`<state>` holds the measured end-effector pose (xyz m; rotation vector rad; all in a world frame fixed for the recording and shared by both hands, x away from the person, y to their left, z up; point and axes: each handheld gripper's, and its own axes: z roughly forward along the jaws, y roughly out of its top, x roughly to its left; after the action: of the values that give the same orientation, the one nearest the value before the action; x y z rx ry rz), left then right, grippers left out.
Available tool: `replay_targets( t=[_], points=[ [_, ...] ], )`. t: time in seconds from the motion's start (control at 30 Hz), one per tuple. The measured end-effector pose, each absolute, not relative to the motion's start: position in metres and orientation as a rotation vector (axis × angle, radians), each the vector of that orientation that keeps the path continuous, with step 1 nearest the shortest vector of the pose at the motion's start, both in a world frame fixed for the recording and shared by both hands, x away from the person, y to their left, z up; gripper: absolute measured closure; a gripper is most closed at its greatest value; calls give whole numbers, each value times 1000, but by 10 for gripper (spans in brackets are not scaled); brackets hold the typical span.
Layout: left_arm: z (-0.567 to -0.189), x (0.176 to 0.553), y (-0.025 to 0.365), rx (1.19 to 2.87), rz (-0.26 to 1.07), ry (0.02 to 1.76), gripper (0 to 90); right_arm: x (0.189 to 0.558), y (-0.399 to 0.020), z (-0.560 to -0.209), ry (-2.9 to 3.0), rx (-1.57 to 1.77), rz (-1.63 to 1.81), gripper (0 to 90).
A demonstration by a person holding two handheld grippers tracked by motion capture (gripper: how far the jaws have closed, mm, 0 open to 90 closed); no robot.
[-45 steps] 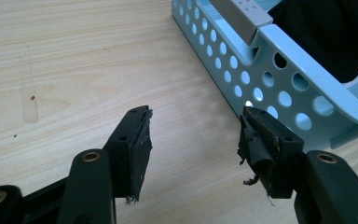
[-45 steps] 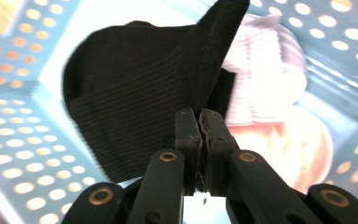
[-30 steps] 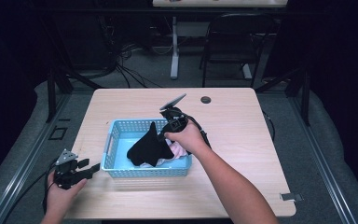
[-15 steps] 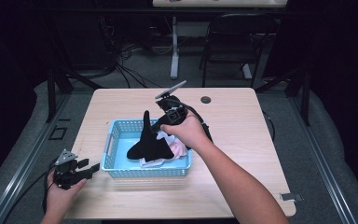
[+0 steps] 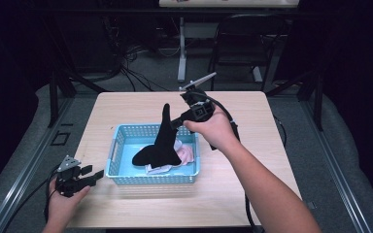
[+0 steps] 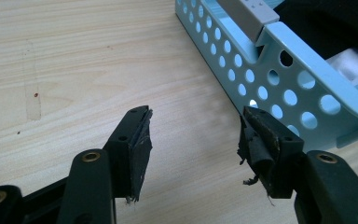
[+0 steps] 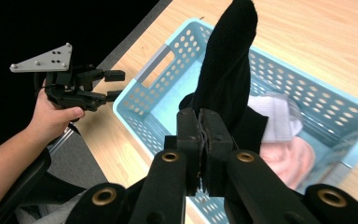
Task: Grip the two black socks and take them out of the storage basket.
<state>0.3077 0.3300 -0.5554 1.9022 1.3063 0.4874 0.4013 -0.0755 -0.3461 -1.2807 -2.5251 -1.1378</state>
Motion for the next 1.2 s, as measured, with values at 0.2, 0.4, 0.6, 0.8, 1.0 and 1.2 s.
replay_targets(
  t=[0.2, 0.4, 0.6, 0.8, 1.0, 1.2],
  points=[
    [-556, 308, 330, 1902, 488, 1308, 433, 391, -102, -335, -2514, -1309, -1192, 880],
    [-556, 308, 329, 1909, 487, 1307, 433, 377, -139, -322, -2516, -1368, -1241, 880],
    [-556, 308, 329, 1910, 488, 1311, 433, 367, -171, -321, -2538, -1469, -1227, 880],
    [-557, 308, 328, 1913, 488, 1309, 433, 362, -193, -337, -2543, -1545, -1201, 880],
    [-557, 308, 328, 1912, 487, 1315, 433, 365, -203, -362, -2504, -1591, -1169, 879],
    [-557, 308, 329, 1920, 486, 1312, 433, 372, -204, -390, -2467, -1599, -1128, 879]
  ],
)
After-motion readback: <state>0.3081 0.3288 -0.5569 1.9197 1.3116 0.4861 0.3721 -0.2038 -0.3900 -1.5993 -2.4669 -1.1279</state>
